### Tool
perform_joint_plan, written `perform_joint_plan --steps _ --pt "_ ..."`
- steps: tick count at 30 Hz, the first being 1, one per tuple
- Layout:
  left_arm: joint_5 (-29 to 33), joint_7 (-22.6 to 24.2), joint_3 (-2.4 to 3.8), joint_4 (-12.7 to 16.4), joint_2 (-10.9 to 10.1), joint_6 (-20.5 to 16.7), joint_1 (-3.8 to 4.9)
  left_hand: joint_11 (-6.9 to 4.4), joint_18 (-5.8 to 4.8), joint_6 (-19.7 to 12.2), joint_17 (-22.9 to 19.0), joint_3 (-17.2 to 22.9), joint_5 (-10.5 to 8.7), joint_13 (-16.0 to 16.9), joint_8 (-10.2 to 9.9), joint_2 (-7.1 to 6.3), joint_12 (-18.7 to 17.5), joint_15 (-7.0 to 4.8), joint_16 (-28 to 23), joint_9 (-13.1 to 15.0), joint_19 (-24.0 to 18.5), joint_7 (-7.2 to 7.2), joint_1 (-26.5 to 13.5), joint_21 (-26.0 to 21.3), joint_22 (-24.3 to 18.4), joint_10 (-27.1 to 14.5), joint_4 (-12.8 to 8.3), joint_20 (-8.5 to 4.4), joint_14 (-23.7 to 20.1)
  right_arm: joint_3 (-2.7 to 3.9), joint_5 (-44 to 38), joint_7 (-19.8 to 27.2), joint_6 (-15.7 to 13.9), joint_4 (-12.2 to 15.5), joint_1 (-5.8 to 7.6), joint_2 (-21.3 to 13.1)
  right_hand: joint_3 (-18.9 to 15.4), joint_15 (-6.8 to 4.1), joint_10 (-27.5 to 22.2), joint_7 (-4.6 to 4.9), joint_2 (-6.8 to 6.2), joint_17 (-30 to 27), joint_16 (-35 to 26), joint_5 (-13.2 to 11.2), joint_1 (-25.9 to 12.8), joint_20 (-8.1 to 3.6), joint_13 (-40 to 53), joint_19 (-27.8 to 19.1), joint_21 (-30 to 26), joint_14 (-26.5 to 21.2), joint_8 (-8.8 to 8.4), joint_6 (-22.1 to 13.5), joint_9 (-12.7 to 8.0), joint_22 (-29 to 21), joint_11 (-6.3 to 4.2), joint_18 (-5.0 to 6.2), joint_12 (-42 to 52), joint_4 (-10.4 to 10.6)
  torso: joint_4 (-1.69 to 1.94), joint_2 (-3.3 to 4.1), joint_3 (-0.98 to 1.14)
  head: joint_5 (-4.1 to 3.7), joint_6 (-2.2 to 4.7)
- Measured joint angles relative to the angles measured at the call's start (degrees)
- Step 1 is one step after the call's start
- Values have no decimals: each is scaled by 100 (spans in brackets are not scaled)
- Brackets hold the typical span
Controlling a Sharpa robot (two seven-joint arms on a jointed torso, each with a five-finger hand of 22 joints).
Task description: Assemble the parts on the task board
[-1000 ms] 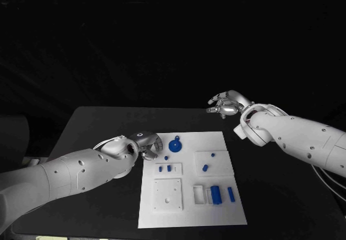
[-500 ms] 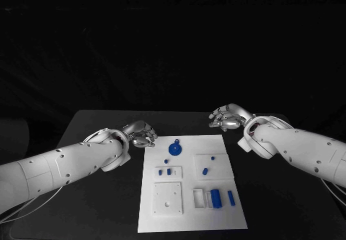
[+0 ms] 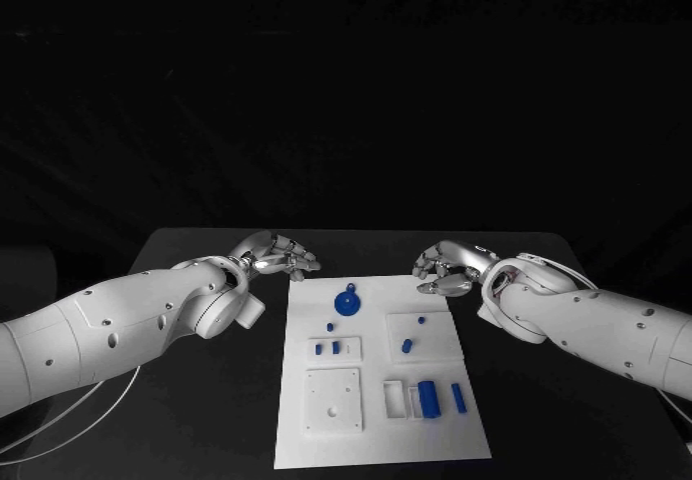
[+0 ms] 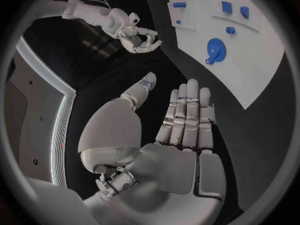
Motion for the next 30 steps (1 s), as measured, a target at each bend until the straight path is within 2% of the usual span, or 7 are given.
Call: perform_joint_plan --steps 10,11,14,18,21,25,30 --pt "673 294 -4 35 71 38 -7 11 1 -61 -103 -146 0 -214 23 99 -229 181 -658 7 -218 20 99 -213 -8 25 -10 200 -76 -98 -1320 -311 63 104 -271 35 71 18 204 -15 -147 -24 66 -247 146 -87 -194 187 75 185 0 56 -44 -1 -18 -50 -514 41 -1 -143 -18 -14 -125" --pt "752 324 -4 32 73 34 -7 5 1 -77 -102 -146 0 -232 23 99 -237 193 -717 8 -239 4 99 -222 -8 31 -10 221 -87 -106 -1445 -355 64 98 -308 55 109 29 220 -17 -187 -24 87 -293 166 -105 -216 226 109 221 0 57 -56 -1 -9 -90 -575 53 0 -159 -18 -14 -139" --pt "913 392 -5 -5 105 22 -7 5 0 -98 -103 -146 0 -267 23 121 -264 232 -822 7 -268 25 122 -278 -8 30 -10 250 -127 -119 -1704 -454 54 49 -391 112 194 37 279 -23 -269 -24 131 -417 206 -124 -255 310 141 310 0 64 -73 -1 13 -120 -688 81 1 -210 -16 -14 -185" --pt "1061 457 -6 -111 206 11 -30 5 0 -98 -102 -146 0 -294 44 121 -303 244 -887 -1 -288 25 122 -279 -8 30 -10 271 -139 -123 -1928 -560 -8 -42 -486 139 367 48 356 -6 -414 -31 186 -497 291 -168 -316 495 208 504 -28 46 -103 -1 29 -135 -867 194 9 -275 -11 -62 -238" --pt "1155 484 -8 -161 250 9 -76 5 0 -98 -101 -160 0 -315 44 121 -328 252 -942 -1 -288 25 122 -306 -8 30 5 271 -147 -123 -2030 -629 -46 -136 -536 195 398 66 358 7 -438 -37 205 -531 312 -196 -348 563 239 564 -37 34 -117 -1 30 -141 -963 225 23 -329 -7 -67 -274" --pt "1245 504 -15 -202 291 8 -114 24 -2 -118 -85 -161 1 -339 44 144 -354 275 -986 -12 -308 46 144 -306 -8 50 5 291 -170 -120 -2121 -686 -52 -182 -611 240 419 58 398 7 -465 -40 242 -535 297 -209 -382 660 301 699 -37 34 -126 -2 50 -142 -1058 246 37 -392 -4 -26 -323" --pt "1317 519 -17 -212 321 8 -132 25 -2 -118 -78 -160 1 -347 44 144 -370 275 -986 -15 -308 46 144 -327 -2 50 5 291 -170 -126 -2207 -737 -47 -268 -705 299 419 49 427 7 -465 -47 269 -535 297 -227 -405 757 343 772 -37 33 -134 -2 61 -142 -1120 246 47 -449 -5 2 -386"
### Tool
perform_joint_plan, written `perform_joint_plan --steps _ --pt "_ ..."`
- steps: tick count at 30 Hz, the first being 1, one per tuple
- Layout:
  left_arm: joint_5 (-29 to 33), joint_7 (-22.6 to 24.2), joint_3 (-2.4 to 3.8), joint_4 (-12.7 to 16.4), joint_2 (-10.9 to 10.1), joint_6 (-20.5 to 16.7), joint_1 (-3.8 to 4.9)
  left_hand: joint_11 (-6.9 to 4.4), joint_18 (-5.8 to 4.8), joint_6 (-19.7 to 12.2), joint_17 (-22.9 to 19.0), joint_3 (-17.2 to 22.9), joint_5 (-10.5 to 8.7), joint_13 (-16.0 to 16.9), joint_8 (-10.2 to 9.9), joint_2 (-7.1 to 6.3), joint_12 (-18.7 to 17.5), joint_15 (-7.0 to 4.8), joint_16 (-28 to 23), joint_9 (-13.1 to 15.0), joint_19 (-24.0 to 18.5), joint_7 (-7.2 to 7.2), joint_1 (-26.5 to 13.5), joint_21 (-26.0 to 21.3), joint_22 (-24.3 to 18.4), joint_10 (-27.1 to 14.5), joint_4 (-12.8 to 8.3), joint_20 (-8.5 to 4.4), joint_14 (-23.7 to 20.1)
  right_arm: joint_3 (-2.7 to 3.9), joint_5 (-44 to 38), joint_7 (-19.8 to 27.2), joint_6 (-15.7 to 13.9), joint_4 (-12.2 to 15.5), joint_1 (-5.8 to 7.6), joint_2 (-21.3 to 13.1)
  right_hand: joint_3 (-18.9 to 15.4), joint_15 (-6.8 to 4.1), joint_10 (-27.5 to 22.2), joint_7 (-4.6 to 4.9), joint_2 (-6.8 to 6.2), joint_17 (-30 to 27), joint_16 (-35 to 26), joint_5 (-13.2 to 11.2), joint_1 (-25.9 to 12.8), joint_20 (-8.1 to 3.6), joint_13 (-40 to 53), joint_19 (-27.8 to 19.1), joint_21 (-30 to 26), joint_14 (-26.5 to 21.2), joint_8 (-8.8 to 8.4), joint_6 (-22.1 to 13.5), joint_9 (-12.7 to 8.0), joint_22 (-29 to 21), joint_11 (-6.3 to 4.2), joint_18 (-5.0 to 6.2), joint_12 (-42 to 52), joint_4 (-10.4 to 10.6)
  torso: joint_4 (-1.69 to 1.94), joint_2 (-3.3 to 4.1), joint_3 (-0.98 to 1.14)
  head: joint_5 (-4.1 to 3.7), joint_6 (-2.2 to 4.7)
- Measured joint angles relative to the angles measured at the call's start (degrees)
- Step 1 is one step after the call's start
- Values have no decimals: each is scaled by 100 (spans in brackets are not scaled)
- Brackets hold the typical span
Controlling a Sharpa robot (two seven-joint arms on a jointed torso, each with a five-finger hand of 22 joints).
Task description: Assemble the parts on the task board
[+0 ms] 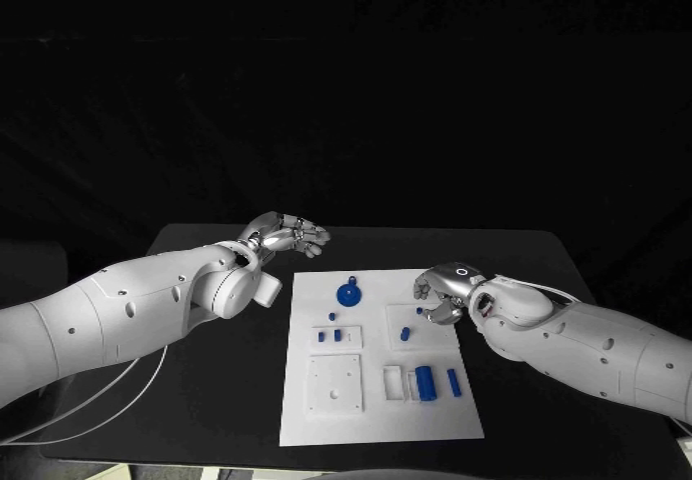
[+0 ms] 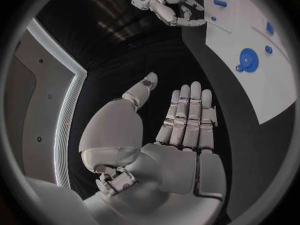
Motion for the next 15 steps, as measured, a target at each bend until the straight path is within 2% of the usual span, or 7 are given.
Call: perform_joint_plan --steps 5,10,15 --pt "58 12 1 4 8 1 -2 0 0 0 7 0 0 -7 0 0 0 0 -24 -2 0 0 0 0 -1 0 0 0 0 -1 -58 -43 -1 -131 -29 73 39 8 0 0 0 -7 0 -24 0 -9 -21 50 21 50 0 0 -7 0 0 -1 -62 7 8 -30 -5 26 -43" --pt "95 19 1 23 -2 2 -6 0 0 -20 11 0 0 -13 0 0 0 0 -24 -2 0 20 0 0 5 0 0 0 0 -30 -93 -68 -6 -269 -75 163 103 8 30 0 0 -20 0 -74 0 -3 -35 85 44 89 0 0 -13 0 30 -2 -110 34 10 -24 -8 44 -55" --pt "131 24 1 33 -11 2 -6 0 -1 -20 13 0 3 -13 0 0 0 0 -46 -7 0 20 0 0 5 0 0 0 0 -40 -121 -90 -14 -384 -123 234 214 6 50 -1 0 -29 0 -160 0 10 -47 112 43 129 0 1 -24 0 10 -2 -159 72 9 -13 -9 62 -71"
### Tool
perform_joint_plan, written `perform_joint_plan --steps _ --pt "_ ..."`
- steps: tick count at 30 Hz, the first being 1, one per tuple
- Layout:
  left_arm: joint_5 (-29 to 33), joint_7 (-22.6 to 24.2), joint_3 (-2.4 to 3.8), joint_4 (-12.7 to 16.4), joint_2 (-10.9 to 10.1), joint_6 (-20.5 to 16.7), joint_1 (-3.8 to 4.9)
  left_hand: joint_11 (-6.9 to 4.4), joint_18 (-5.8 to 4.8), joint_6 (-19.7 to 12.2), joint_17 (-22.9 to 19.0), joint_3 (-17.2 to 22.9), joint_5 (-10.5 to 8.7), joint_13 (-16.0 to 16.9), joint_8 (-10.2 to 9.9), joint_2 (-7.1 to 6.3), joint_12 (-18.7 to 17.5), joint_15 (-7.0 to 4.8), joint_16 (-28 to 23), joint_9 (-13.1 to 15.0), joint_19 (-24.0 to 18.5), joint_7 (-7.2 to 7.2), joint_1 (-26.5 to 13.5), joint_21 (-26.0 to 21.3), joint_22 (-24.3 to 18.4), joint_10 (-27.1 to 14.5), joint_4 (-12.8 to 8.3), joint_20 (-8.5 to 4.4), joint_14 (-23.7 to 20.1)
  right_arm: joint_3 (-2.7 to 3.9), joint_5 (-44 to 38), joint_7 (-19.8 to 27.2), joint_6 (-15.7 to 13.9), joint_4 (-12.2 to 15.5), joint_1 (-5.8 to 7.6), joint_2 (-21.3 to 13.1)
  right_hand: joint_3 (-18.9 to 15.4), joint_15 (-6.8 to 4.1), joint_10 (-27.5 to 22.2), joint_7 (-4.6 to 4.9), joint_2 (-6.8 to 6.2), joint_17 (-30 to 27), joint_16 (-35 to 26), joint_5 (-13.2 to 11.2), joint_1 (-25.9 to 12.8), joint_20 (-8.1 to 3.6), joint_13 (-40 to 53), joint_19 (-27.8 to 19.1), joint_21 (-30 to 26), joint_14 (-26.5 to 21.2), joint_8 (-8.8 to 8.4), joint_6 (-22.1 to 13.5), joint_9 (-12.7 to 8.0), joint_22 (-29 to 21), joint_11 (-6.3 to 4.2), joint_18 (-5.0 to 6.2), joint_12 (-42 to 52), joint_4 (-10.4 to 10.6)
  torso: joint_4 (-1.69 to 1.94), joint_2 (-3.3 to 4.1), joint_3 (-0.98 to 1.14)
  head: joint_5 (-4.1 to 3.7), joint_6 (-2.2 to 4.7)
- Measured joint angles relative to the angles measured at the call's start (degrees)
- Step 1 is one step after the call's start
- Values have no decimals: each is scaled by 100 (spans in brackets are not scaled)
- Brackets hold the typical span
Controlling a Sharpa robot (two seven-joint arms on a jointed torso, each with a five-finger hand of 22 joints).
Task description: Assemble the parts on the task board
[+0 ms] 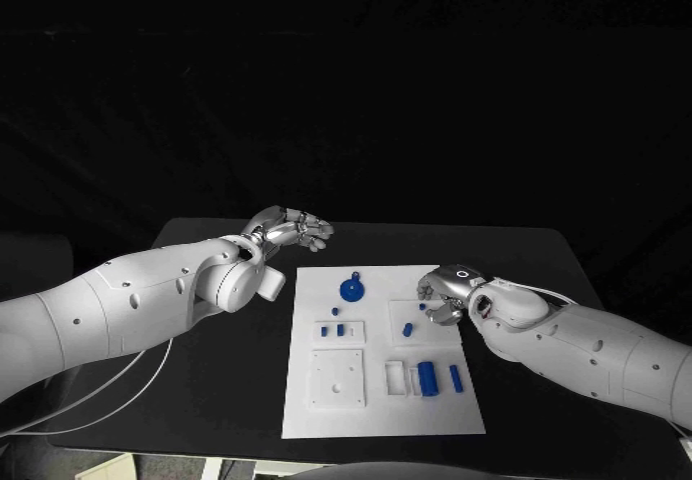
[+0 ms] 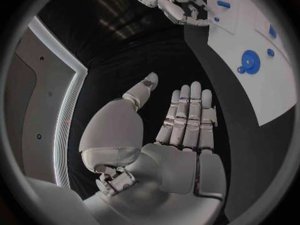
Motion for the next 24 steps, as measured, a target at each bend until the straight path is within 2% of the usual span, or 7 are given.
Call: perform_joint_plan --steps 7,11,13,16,24 --pt "46 4 0 46 -11 3 -1 0 0 0 7 -14 0 -5 0 0 0 0 0 0 0 0 0 0 0 0 13 0 0 -42 -23 -10 -1 -159 -66 119 73 -8 62 1 23 0 0 -41 23 1 -6 1 0 9 0 41 -3 0 -20 0 -23 41 -9 13 3 22 -14" --pt "59 5 0 68 -22 4 -1 0 -1 0 15 -14 0 -11 0 0 0 -1 0 0 0 0 0 -21 6 0 13 0 1 -30 -30 -21 -57 -225 -115 166 150 -18 105 -18 23 -7 0 -129 23 1 -12 41 0 39 -1 60 -7 0 -1 1 -54 70 -15 20 3 34 -23" --pt "65 5 0 77 -29 3 -1 20 -1 -20 17 -14 0 -20 0 0 -27 -1 -25 -7 0 -20 0 -21 6 20 13 0 0 -27 -33 -35 -102 -275 -127 210 215 -19 134 -19 23 -7 -1 -174 23 2 -11 41 0 40 4 60 -6 0 -30 1 -88 98 -18 22 4 41 -24" --pt "73 6 0 86 -41 3 -1 21 -1 -72 40 -14 0 -37 0 0 -27 -1 -48 -23 0 31 0 -21 15 21 13 0 1 -26 -44 -66 -171 -312 -148 245 337 -20 155 -19 23 -13 -1 -267 23 11 -21 51 0 42 4 61 -12 -1 -10 1 -123 145 -22 25 3 46 -25" --pt "91 6 0 107 -62 3 -1 21 -5 -92 51 -13 1 -47 0 0 -49 19 -48 -26 0 11 0 -21 15 21 13 0 22 -34 -74 -140 -271 -354 -174 286 476 -33 207 -16 23 -13 -1 -395 23 0 -38 82 35 57 -1 100 -78 -1 -41 0 -162 207 -22 36 7 48 -15"
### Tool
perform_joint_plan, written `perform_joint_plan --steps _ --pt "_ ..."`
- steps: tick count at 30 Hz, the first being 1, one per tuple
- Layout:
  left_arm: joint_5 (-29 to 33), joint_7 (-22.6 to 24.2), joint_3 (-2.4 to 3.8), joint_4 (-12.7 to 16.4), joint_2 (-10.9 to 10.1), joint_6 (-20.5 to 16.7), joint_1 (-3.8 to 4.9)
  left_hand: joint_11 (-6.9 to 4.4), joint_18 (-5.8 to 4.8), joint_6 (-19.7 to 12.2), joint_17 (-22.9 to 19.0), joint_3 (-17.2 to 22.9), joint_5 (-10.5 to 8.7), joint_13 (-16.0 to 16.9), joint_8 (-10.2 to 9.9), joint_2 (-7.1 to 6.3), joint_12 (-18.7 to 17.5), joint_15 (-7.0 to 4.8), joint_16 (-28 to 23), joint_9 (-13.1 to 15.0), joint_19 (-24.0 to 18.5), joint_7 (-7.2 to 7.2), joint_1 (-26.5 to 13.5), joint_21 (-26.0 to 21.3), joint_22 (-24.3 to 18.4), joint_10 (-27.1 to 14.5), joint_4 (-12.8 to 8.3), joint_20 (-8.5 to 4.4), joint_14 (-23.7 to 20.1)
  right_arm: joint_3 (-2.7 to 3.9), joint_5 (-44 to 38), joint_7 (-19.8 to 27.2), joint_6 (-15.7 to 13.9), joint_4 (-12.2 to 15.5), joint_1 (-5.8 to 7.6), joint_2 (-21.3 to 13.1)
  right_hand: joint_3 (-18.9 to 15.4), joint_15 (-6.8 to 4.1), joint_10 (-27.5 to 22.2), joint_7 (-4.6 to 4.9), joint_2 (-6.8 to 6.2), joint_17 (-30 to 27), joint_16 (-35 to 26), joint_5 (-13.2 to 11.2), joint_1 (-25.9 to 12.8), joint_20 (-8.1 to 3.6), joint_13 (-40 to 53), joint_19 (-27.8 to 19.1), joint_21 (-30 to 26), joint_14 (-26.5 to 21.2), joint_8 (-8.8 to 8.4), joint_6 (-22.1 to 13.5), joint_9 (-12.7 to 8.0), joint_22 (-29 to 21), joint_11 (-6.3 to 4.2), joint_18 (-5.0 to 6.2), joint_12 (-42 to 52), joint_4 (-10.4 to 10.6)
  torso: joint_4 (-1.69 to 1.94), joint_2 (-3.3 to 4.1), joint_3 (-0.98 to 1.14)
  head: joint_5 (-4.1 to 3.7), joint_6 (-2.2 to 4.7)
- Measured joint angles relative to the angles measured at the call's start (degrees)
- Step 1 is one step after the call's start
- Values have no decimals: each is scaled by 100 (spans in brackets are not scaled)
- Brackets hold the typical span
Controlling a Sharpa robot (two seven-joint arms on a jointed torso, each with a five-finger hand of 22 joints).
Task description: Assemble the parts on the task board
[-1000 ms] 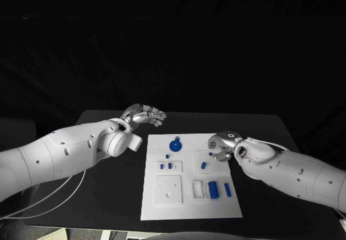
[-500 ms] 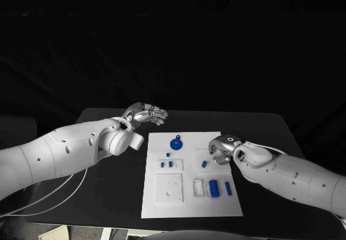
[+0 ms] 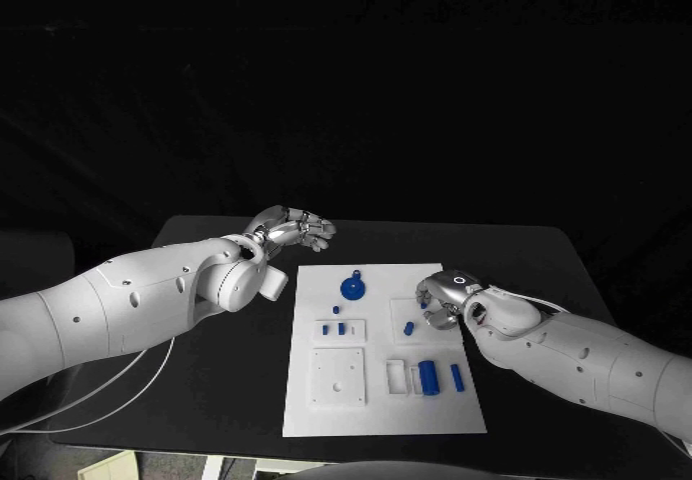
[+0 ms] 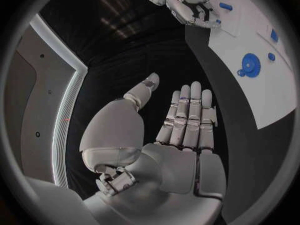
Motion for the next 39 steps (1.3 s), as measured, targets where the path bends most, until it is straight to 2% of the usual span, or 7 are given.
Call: perform_joint_plan --steps 15,22,28,33,39 --pt "12 0 0 18 -25 0 1 0 -3 0 13 0 0 -6 0 0 0 -1 -22 -2 0 0 0 -20 4 0 0 0 0 -9 -41 -109 -89 25 -19 -4 116 -14 134 -32 0 0 0 -23 0 10 20 11 0 14 4 73 6 4 -18 0 0 5 -3 12 0 -6 -6" --pt "14 -3 1 41 -29 1 2 0 -4 -20 18 0 0 -10 0 0 0 -1 -22 -2 0 20 0 -20 9 0 0 0 0 -6 -106 -173 -74 -19 -14 51 116 -35 290 -104 23 0 -5 -66 23 -1 66 19 22 36 106 234 39 4 -84 -1 0 5 -7 17 5 -10 -6" --pt "15 -6 1 66 -35 2 3 0 -4 -20 24 0 0 -10 0 0 0 -1 -22 -2 0 20 0 -20 9 0 0 0 1 -4 -192 -247 -70 -67 -9 108 116 -99 402 -144 23 0 -5 -66 23 -11 93 9 53 53 169 313 69 4 -137 -2 29 5 -7 24 7 -11 -9" --pt "16 -8 1 82 -39 3 4 0 -4 -20 23 0 0 -15 0 0 0 -1 -22 -1 0 20 0 -20 9 0 0 0 1 -3 -272 -317 -73 -99 -2 149 121 -126 482 -198 107 17 -5 -66 44 -10 128 8 84 61 218 424 88 3 -215 -22 55 -36 -7 30 11 -12 -16" --pt "16 -11 1 116 -60 5 7 0 -4 -20 31 0 0 -15 0 0 0 -2 -22 -1 0 20 0 -19 9 0 0 0 1 -12 -369 -389 -74 -134 5 187 122 -130 546 -237 130 25 -5 -66 67 -9 153 8 111 64 249 481 95 3 -201 -24 78 -67 -7 35 12 -4 -40"
